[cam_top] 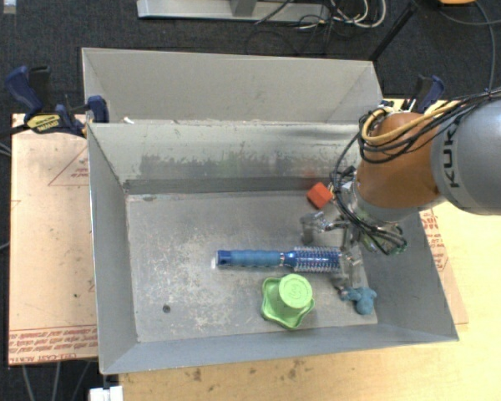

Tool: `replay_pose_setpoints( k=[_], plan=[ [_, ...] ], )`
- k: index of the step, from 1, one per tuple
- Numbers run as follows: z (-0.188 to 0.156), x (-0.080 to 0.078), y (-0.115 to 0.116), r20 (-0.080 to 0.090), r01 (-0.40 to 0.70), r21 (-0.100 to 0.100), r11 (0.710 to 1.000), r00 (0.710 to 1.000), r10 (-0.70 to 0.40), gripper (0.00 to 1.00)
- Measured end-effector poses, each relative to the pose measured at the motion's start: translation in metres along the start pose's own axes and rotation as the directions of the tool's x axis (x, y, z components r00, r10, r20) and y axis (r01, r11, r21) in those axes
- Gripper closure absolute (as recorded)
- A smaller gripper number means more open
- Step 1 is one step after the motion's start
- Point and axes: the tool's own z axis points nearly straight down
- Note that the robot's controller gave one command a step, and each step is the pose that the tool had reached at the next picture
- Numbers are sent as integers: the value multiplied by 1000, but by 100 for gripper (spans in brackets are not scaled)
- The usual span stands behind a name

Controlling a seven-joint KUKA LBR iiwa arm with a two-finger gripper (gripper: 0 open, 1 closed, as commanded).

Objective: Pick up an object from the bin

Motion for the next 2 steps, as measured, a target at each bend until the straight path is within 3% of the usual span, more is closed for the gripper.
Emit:
replay_pose_setpoints(
  k=[1,2],
  plan=[
    [0,0,0,0,1,0,1000,1000,-1,100],
    [-45,-2,0,4,1,5,1000,1000,-1,100]
  ],
)
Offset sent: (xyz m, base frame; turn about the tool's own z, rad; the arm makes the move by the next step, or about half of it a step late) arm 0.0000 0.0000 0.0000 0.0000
